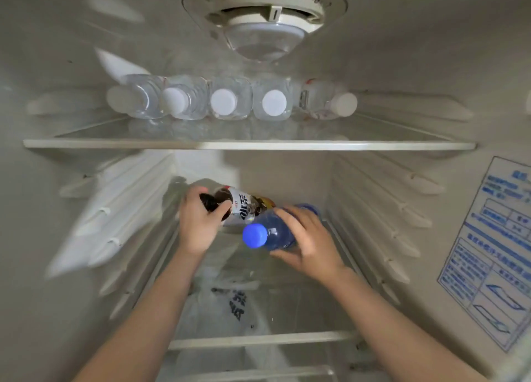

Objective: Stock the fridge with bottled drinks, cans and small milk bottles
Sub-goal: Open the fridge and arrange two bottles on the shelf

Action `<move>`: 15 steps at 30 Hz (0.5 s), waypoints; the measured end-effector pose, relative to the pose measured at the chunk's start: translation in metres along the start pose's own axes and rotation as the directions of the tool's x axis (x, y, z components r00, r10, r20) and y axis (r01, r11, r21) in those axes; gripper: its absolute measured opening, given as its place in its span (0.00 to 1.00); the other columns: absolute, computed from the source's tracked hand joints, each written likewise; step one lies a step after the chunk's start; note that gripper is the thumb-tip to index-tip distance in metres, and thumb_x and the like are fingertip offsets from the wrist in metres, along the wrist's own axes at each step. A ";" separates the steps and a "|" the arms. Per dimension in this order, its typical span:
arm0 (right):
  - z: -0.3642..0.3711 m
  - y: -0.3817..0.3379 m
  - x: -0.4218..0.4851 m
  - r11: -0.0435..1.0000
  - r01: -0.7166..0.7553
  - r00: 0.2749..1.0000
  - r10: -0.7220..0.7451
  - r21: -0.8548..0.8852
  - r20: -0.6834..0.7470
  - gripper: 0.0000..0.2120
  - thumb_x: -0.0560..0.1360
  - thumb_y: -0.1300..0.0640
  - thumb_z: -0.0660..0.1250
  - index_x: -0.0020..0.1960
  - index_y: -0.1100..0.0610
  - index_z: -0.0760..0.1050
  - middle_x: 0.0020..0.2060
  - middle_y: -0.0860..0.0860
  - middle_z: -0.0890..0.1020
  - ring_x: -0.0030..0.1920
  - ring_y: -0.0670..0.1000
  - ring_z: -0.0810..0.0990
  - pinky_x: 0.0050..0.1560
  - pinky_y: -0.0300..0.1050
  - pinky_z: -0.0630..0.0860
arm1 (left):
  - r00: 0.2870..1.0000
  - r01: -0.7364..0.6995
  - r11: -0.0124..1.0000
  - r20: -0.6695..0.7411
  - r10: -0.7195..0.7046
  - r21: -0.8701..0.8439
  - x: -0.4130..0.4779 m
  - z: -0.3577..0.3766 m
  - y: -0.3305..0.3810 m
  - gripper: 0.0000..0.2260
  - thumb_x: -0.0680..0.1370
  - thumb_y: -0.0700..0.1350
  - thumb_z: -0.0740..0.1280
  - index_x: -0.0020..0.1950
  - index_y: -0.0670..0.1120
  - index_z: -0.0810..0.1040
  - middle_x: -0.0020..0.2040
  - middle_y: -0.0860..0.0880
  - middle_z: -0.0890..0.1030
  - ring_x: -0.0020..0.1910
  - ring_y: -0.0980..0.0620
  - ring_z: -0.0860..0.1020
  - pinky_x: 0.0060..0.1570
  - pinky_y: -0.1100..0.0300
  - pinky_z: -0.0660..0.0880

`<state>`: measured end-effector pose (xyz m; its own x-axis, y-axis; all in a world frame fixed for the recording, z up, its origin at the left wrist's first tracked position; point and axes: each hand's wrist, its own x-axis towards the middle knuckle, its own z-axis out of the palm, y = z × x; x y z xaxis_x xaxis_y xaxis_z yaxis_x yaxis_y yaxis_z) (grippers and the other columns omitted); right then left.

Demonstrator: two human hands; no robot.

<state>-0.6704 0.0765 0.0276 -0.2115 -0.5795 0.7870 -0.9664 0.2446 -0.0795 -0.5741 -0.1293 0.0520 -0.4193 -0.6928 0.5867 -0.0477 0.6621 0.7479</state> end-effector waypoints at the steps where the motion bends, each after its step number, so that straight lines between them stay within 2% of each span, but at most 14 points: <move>1: -0.005 0.003 0.007 0.998 -0.046 0.998 0.047 0.034 -0.045 0.32 0.65 0.47 0.76 0.63 0.61 0.74 0.58 0.57 0.79 0.57 0.59 0.78 0.59 0.49 0.73 | 0.997 -0.078 0.997 -0.003 0.078 -0.001 0.008 0.001 0.012 0.14 0.69 0.42 0.75 0.50 0.42 0.74 0.47 0.45 0.76 0.49 0.45 0.75 0.43 0.64 0.63; 4: -0.016 0.011 0.028 0.940 -0.270 0.943 0.301 0.209 -0.138 0.28 0.64 0.42 0.74 0.61 0.52 0.75 0.54 0.48 0.81 0.54 0.49 0.78 0.55 0.42 0.72 | 0.987 -0.163 0.985 0.013 0.163 0.049 0.031 0.007 0.044 0.10 0.70 0.42 0.74 0.47 0.41 0.77 0.45 0.44 0.80 0.46 0.45 0.76 0.40 0.63 0.63; 6: -0.019 0.016 0.035 0.813 -0.440 0.843 0.521 0.381 -0.138 0.23 0.64 0.42 0.73 0.57 0.47 0.76 0.49 0.43 0.82 0.50 0.45 0.80 0.51 0.43 0.76 | 0.984 -0.173 0.982 0.048 0.170 0.076 0.040 0.012 0.058 0.09 0.69 0.44 0.74 0.41 0.40 0.78 0.40 0.42 0.80 0.42 0.44 0.76 0.41 0.57 0.67; 8: -0.018 0.027 0.036 0.678 -0.550 0.738 0.668 0.488 -0.096 0.17 0.65 0.45 0.74 0.52 0.44 0.76 0.43 0.40 0.82 0.47 0.43 0.82 0.48 0.44 0.78 | 0.978 -0.198 0.976 0.078 0.192 0.086 0.045 0.015 0.064 0.12 0.69 0.45 0.73 0.33 0.39 0.75 0.31 0.41 0.77 0.35 0.42 0.74 0.36 0.53 0.68; 9: -0.017 0.033 0.035 0.645 -0.580 0.707 0.702 0.496 -0.086 0.15 0.67 0.46 0.74 0.51 0.43 0.76 0.42 0.40 0.82 0.46 0.44 0.82 0.46 0.43 0.77 | 0.975 -0.212 0.973 0.082 0.205 0.091 0.047 0.017 0.064 0.15 0.69 0.47 0.73 0.30 0.40 0.72 0.28 0.41 0.74 0.32 0.42 0.73 0.35 0.53 0.67; 11: -0.018 0.040 0.036 0.625 -0.612 0.689 0.722 0.486 -0.060 0.12 0.68 0.46 0.74 0.49 0.42 0.75 0.40 0.38 0.81 0.44 0.43 0.82 0.41 0.36 0.74 | 0.979 -0.196 0.973 0.081 0.187 0.120 0.050 0.020 0.063 0.18 0.68 0.50 0.73 0.29 0.40 0.71 0.26 0.44 0.73 0.30 0.44 0.72 0.33 0.53 0.68; 13: -0.016 0.041 0.041 0.623 -0.621 0.704 0.710 0.475 -0.011 0.11 0.68 0.43 0.72 0.47 0.40 0.73 0.39 0.36 0.80 0.43 0.39 0.81 0.37 0.30 0.71 | 0.991 -0.125 0.980 0.070 0.115 0.157 0.054 0.025 0.062 0.17 0.68 0.54 0.72 0.31 0.42 0.74 0.27 0.47 0.75 0.32 0.45 0.75 0.32 0.55 0.69; 15: -0.012 0.036 0.043 0.642 -0.608 0.729 0.685 0.466 0.006 0.14 0.67 0.40 0.70 0.50 0.40 0.73 0.42 0.38 0.81 0.44 0.37 0.80 0.39 0.32 0.72 | 0.994 -0.086 0.987 0.080 0.076 0.133 0.059 0.030 0.059 0.14 0.69 0.54 0.72 0.34 0.44 0.76 0.31 0.48 0.77 0.36 0.45 0.77 0.32 0.58 0.67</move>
<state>-0.7128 0.0701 0.0663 -0.8169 -0.2597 0.5149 -0.5605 0.1470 -0.8150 -0.6288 -0.1226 0.1214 -0.4931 -0.6153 0.6150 -0.1313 0.7515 0.6466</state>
